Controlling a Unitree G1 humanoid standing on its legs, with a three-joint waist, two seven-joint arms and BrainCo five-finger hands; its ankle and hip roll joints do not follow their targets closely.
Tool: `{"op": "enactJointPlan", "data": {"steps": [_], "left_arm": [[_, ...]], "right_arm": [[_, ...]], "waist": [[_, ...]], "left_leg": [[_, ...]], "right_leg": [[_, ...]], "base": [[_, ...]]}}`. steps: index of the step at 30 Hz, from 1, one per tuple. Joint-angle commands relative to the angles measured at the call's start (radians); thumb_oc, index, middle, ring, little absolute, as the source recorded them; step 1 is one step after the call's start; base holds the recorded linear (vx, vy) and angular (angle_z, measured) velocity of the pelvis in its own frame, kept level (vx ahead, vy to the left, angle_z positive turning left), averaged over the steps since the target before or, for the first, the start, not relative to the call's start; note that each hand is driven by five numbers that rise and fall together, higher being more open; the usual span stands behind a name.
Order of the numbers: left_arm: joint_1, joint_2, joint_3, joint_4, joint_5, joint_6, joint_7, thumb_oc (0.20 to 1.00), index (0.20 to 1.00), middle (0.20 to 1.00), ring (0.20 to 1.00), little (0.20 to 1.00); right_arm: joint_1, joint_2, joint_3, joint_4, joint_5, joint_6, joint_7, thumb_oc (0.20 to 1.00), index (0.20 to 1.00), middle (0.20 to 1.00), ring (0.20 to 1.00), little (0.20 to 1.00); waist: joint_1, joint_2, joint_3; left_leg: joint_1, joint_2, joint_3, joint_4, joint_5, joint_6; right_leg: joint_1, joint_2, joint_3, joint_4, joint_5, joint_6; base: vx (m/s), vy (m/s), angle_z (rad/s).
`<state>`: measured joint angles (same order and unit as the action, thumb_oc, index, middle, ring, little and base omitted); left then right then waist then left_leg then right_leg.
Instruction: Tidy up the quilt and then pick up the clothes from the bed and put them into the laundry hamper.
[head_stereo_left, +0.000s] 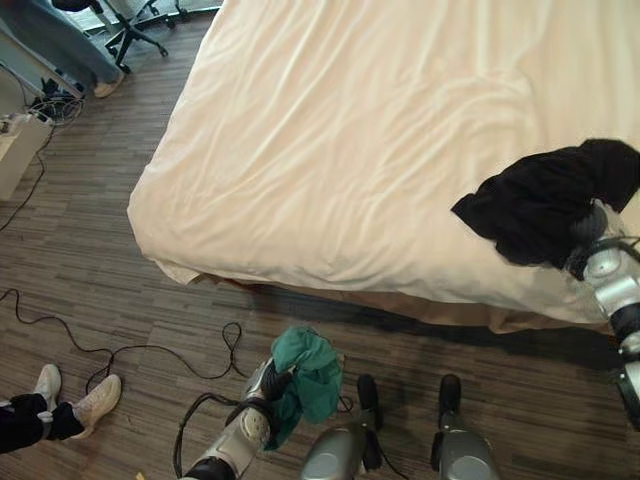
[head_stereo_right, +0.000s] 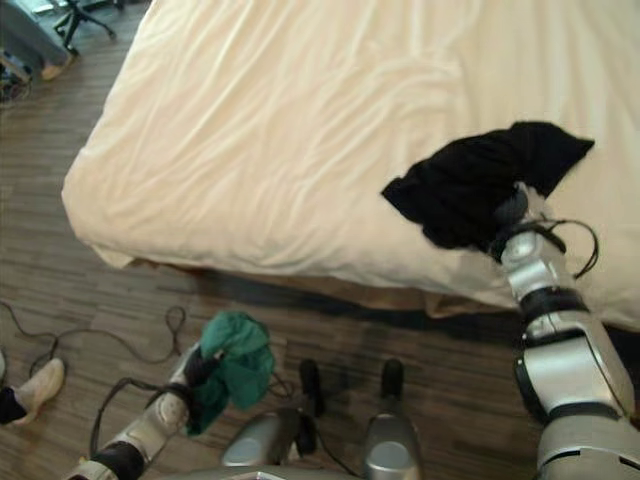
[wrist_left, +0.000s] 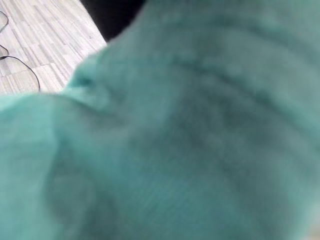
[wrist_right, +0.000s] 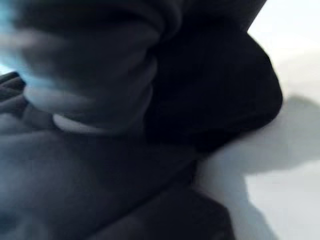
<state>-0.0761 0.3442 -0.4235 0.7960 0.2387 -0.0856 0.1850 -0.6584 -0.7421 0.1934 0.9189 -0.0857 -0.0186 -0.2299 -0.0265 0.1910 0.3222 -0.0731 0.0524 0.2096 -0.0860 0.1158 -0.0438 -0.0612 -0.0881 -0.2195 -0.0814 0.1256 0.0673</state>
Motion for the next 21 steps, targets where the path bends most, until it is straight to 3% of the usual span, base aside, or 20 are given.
{"op": "enactJointPlan", "data": {"steps": [1,4,9,15,18,19,20,21], "left_arm": [[0.019,0.042,0.062,-0.026,-0.001,-0.016,-0.003,0.2,0.2,0.2,0.2,0.2],[0.075,0.025,0.153,-0.002,-0.025,0.0,-0.005,0.2,0.2,0.2,0.2,0.2],[0.107,-0.003,0.215,0.057,-0.027,0.016,-0.001,0.2,0.2,0.2,0.2,0.2],[0.126,-0.026,0.272,0.034,-0.124,0.006,-0.007,0.2,0.2,0.2,0.2,0.2],[0.112,-0.026,0.267,0.012,-0.16,0.0,-0.01,0.2,0.2,0.2,0.2,0.2],[0.104,-0.034,0.262,-0.008,-0.194,0.002,-0.01,0.2,0.2,0.2,0.2,0.2],[0.103,-0.034,0.263,-0.008,-0.194,0.002,-0.01,0.2,0.2,0.2,0.2,0.2],[0.096,-0.045,0.264,-0.007,-0.227,0.001,-0.005,0.2,0.2,0.2,0.2,0.2]], "right_arm": [[0.23,0.086,-0.046,-0.203,0.149,-0.056,-0.009,0.2,0.2,0.2,0.2,0.2],[0.481,0.153,-0.179,-0.482,0.22,-0.107,0.026,0.2,0.2,0.2,0.2,0.2],[0.68,0.268,-0.246,-0.637,0.329,-0.153,0.092,0.2,0.2,0.2,0.2,0.2],[0.808,0.361,-0.18,-0.514,0.275,-0.104,0.136,0.2,0.2,0.2,0.2,0.2],[0.781,0.4,-0.119,-0.376,0.213,-0.07,0.133,0.2,0.2,0.2,0.2,0.2],[0.751,0.414,-0.079,-0.32,0.19,-0.051,0.137,0.2,0.2,0.2,0.2,0.2],[0.749,0.414,-0.079,-0.319,0.19,-0.052,0.137,0.2,0.2,0.2,0.2,0.2],[0.729,0.423,-0.064,-0.282,0.19,-0.045,0.127,0.2,0.2,0.2,0.2,0.2]], "waist": [[-0.033,-0.11,-0.044],[-0.057,-0.141,-0.064],[-0.096,-0.172,-0.078],[-0.113,-0.215,-0.09],[-0.1,-0.223,-0.076],[-0.091,-0.225,-0.06],[-0.09,-0.225,-0.063],[-0.084,-0.219,-0.051]], "left_leg": [[0.086,0.091,0.1,-0.001,-0.085,-0.1],[0.107,0.085,0.124,-0.001,-0.103,-0.088],[0.134,0.078,0.157,-0.001,-0.122,-0.078],[0.161,0.06,0.171,-0.001,-0.141,-0.056],[0.174,0.047,0.15,-0.001,-0.151,-0.039],[0.178,0.037,0.117,-0.001,-0.15,-0.028],[0.174,0.038,0.118,-0.001,-0.149,-0.029],[0.172,0.032,0.081,-0.001,-0.145,-0.022]], "right_leg": [[0.025,-0.057,0.078,-0.006,-0.111,0.095],[0.024,-0.061,0.102,-0.005,-0.103,0.102],[0.022,-0.069,0.132,-0.003,-0.09,0.115],[0.01,-0.086,0.142,0.044,-0.083,0.136],[-0.013,-0.093,0.126,0.16,-0.117,0.139],[-0.043,-0.08,0.14,0.255,-0.12,0.147],[-0.047,-0.079,0.141,0.254,-0.117,0.146],[-0.064,-0.057,0.183,0.307,-0.129,0.157]], "base": [[0.07,0.079,-0.24],[0.07,0.082,-0.38],[0.02,0.105,-0.35],[-0.03,0.117,-0.22],[-0.07,0.084,0.05],[-0.09,0.039,0.14],[-0.09,0.004,0.26],[-0.04,-0.03,0.44]]}}
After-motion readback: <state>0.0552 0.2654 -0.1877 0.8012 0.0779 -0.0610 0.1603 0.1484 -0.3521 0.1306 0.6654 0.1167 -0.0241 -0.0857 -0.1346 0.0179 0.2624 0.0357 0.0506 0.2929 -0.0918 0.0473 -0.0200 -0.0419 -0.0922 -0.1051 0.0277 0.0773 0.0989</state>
